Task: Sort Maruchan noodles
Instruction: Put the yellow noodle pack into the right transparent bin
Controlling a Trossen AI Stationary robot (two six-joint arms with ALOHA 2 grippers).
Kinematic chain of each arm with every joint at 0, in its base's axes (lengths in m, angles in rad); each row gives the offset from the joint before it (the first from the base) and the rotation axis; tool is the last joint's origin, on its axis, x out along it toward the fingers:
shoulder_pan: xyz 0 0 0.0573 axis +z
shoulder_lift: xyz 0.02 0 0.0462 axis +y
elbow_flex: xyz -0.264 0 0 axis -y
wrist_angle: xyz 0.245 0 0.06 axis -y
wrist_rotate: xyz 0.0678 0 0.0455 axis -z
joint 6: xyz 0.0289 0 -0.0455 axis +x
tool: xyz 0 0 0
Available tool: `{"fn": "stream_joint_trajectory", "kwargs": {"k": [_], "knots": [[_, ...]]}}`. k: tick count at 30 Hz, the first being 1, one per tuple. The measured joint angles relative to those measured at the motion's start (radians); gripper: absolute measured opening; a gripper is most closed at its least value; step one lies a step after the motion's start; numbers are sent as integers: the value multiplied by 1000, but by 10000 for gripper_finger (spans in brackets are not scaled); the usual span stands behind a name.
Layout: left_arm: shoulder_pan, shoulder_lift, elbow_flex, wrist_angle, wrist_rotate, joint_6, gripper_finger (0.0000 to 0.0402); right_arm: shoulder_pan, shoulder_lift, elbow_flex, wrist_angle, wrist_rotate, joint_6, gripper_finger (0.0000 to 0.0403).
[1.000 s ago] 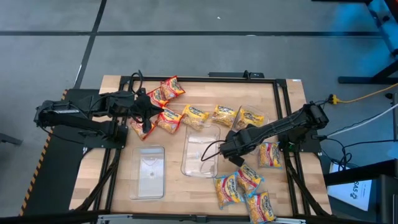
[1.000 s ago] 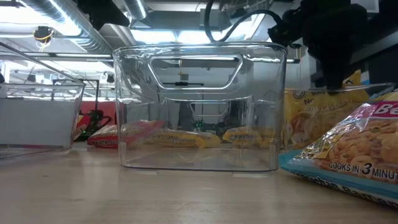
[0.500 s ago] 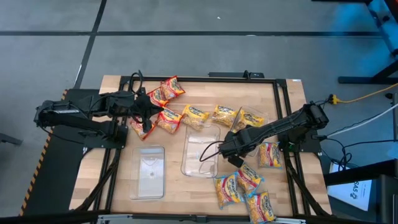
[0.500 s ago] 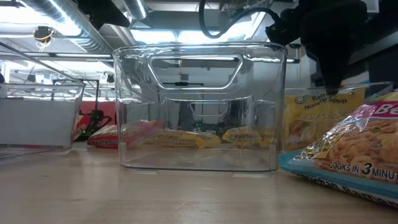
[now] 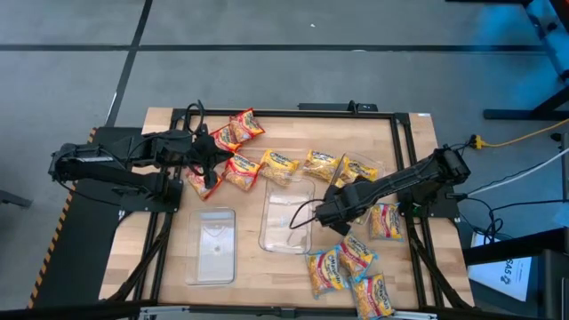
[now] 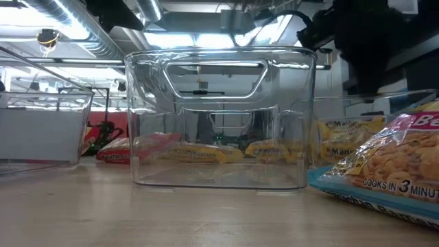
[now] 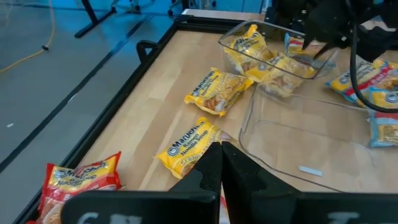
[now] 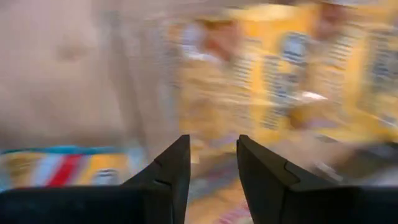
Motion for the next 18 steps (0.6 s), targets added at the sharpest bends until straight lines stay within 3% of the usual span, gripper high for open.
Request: {"fn": "stream_joint_trajectory", "kwargs": {"k": [4,13,18], "knots": [[0,0,0,0,0,0,0,-23,-1,4,-98,70,75,129],[0,0,0,0,0,0,0,-148,-6,-34,-148,17,33,129],[0,0,0,-1,0,-1,0,-206,-122,-31,-156,42,-44,129]]}}
